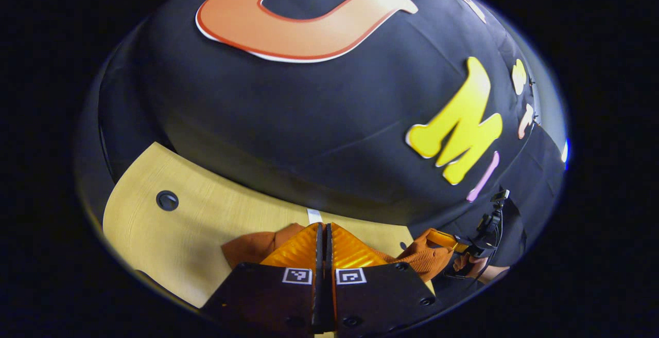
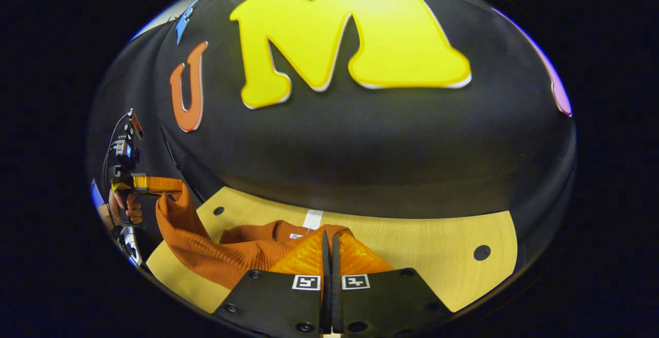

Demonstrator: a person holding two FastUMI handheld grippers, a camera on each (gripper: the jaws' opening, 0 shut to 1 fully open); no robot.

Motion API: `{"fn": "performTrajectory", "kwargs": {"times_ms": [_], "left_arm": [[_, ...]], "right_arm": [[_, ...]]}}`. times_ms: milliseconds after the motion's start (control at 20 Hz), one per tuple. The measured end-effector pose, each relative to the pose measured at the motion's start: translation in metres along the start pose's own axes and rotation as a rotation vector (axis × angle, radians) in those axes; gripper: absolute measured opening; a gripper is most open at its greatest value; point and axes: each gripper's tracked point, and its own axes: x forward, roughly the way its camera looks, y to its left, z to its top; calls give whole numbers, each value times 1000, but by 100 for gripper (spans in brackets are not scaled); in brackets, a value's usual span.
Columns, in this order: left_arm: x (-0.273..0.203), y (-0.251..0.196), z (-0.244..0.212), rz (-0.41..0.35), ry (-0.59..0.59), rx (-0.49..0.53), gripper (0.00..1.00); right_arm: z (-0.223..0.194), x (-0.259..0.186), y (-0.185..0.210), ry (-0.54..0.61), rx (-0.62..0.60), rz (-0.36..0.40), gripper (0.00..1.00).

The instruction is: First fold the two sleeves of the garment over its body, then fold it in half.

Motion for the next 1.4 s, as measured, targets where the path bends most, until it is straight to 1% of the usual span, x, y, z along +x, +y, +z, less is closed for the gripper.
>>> {"fn": "performTrajectory", "kwargs": {"times_ms": [100, 150, 300, 400, 500, 600, 650, 700, 750, 850, 900, 950, 1000, 1050, 1100, 1150, 1250, 1300, 1350, 1400], "left_arm": [[35, 29, -9, 20, 15, -3, 3], [49, 48, -11, 48, 16, 13, 3], [85, 92, -19, 94, 14, 49, 3], [99, 115, -31, 131, 29, 66, 3], [104, 129, -41, 185, 49, 86, 3], [104, 135, -43, 227, 71, 120, 3], [103, 131, -42, 234, 68, 121, 4], [95, 130, -32, 252, 43, 119, 0], [96, 125, -29, 254, 19, 112, 25], [78, 122, -13, 313, -30, 116, 75], [62, 119, -3, 342, -67, 131, 100], [45, 114, 8, 348, -110, 144, 99], [25, 101, 18, 345, -159, 156, 100], [4, 87, 27, 335, -207, 171, 100], [-24, 71, 37, 330, -257, 196, 99], [-47, 54, 48, 319, -298, 225, 99], [-98, 14, 70, 309, -401, 279, 99], [-121, -13, 81, 286, -451, 306, 99], [-145, -41, 86, 244, -495, 337, 98], [-165, -64, 91, 214, -537, 376, 98]], "right_arm": [[-26, 43, -21, 32, 24, -21, 0], [-37, 61, -33, 44, 41, -39, 0], [-60, 99, -52, 55, 36, -79, 0], [-63, 113, -68, 55, 28, -117, 0], [-72, 116, -68, 63, 49, -156, 0], [-75, 115, -70, 76, 63, -189, 4], [-73, 112, -68, 75, 68, -194, 9], [-74, 110, -68, 88, 61, -203, 11], [-68, 100, -66, 76, 59, -203, 18], [-54, 75, -61, 29, 46, -229, 57], [-44, 62, -57, -22, 34, -258, 76], [-31, 41, -55, -71, 20, -292, 96], [-18, 13, -51, -120, 6, -325, 95], [-4, -12, -42, -168, -5, -339, 96], [11, -37, -29, -222, -18, -345, 89], [27, -63, -13, -271, -38, -344, 96], [57, -121, 28, -369, -72, -321, 96], [68, -142, 47, -419, -97, -306, 96], [84, -166, 65, -491, -123, -306, 97], [96, -197, 86, -546, -142, -302, 96]]}}
